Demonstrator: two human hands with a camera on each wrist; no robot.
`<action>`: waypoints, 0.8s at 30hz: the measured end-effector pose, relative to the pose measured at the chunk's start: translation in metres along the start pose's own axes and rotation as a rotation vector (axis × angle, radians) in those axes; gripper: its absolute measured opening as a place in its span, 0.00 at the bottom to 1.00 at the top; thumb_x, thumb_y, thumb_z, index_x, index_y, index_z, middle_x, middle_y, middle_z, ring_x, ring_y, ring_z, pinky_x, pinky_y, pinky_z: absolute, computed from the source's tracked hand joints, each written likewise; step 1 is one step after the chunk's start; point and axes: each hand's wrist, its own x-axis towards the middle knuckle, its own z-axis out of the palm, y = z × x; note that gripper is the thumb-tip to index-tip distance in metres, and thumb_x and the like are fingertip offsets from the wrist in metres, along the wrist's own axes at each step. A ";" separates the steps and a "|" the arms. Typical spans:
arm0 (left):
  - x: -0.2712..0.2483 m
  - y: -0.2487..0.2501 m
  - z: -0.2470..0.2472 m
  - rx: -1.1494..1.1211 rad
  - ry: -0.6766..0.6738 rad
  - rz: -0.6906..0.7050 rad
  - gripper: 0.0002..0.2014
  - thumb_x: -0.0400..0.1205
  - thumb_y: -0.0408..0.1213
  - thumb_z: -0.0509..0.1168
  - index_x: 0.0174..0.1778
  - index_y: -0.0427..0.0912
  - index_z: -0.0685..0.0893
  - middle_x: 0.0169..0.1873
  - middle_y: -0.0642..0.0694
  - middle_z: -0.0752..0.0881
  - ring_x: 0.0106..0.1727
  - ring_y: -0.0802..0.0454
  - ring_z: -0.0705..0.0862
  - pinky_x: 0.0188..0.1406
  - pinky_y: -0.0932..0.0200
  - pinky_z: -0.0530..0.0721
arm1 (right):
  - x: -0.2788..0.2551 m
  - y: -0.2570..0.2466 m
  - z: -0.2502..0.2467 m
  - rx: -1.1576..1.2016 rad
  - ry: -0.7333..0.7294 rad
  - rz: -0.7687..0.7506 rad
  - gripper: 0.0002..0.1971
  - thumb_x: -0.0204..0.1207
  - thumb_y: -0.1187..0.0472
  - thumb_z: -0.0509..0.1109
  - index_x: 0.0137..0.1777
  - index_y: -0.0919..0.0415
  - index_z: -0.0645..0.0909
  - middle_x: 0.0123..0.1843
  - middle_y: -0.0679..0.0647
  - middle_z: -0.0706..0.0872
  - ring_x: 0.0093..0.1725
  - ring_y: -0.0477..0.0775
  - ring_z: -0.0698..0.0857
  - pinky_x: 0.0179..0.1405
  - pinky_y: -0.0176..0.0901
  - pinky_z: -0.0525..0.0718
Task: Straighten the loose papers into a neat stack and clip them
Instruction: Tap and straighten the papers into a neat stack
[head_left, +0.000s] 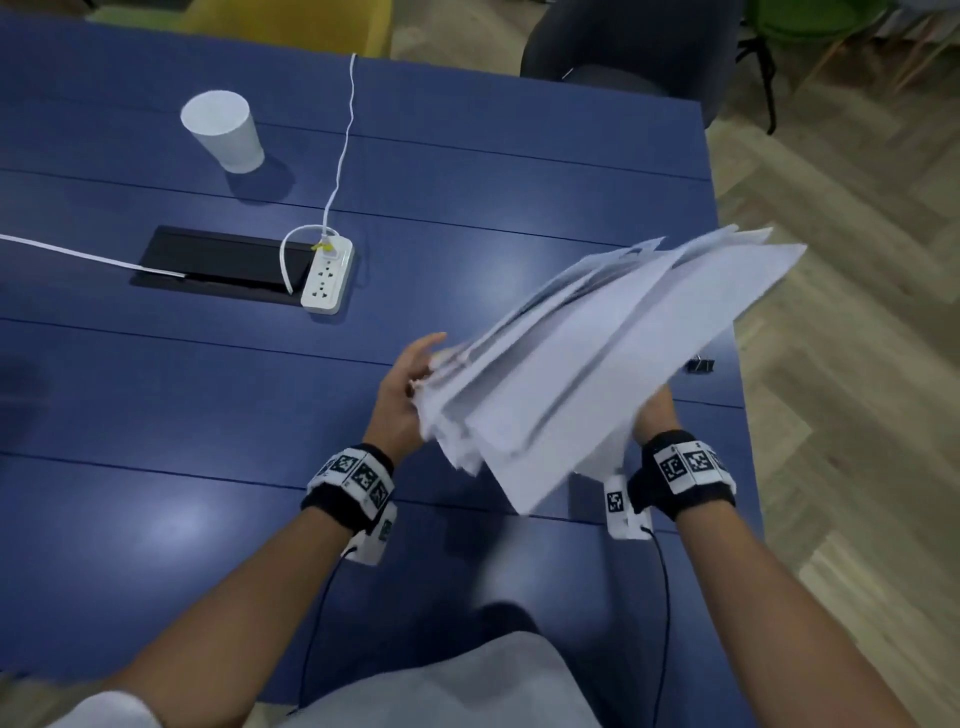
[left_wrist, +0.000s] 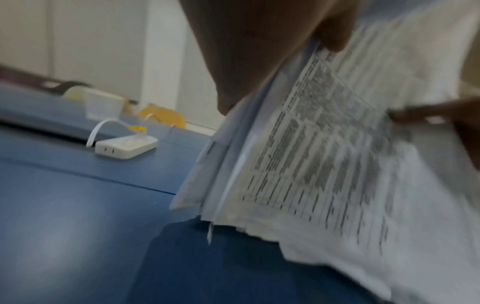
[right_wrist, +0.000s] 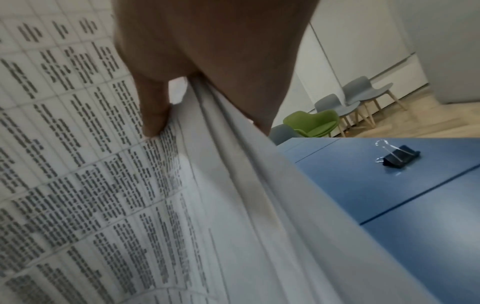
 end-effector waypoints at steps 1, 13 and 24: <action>0.005 0.002 0.001 0.011 0.065 0.007 0.25 0.74 0.40 0.72 0.54 0.18 0.77 0.39 0.51 0.88 0.45 0.70 0.85 0.46 0.71 0.79 | -0.004 -0.004 -0.002 -0.004 -0.049 -0.051 0.09 0.78 0.76 0.67 0.42 0.63 0.80 0.41 0.56 0.86 0.41 0.50 0.87 0.47 0.43 0.83; 0.032 0.035 -0.002 0.037 -0.002 -0.023 0.24 0.69 0.23 0.78 0.58 0.46 0.83 0.49 0.56 0.86 0.49 0.70 0.86 0.49 0.72 0.84 | -0.018 -0.021 -0.016 0.059 -0.026 -0.198 0.16 0.63 0.68 0.83 0.50 0.67 0.86 0.47 0.51 0.93 0.52 0.48 0.91 0.62 0.48 0.85; 0.015 0.048 -0.004 -0.115 0.168 -0.088 0.19 0.70 0.26 0.77 0.55 0.43 0.83 0.43 0.58 0.90 0.46 0.64 0.88 0.51 0.61 0.88 | -0.024 -0.032 -0.016 0.075 0.066 -0.237 0.38 0.57 0.50 0.87 0.47 0.88 0.79 0.48 0.81 0.85 0.39 0.63 0.86 0.42 0.58 0.89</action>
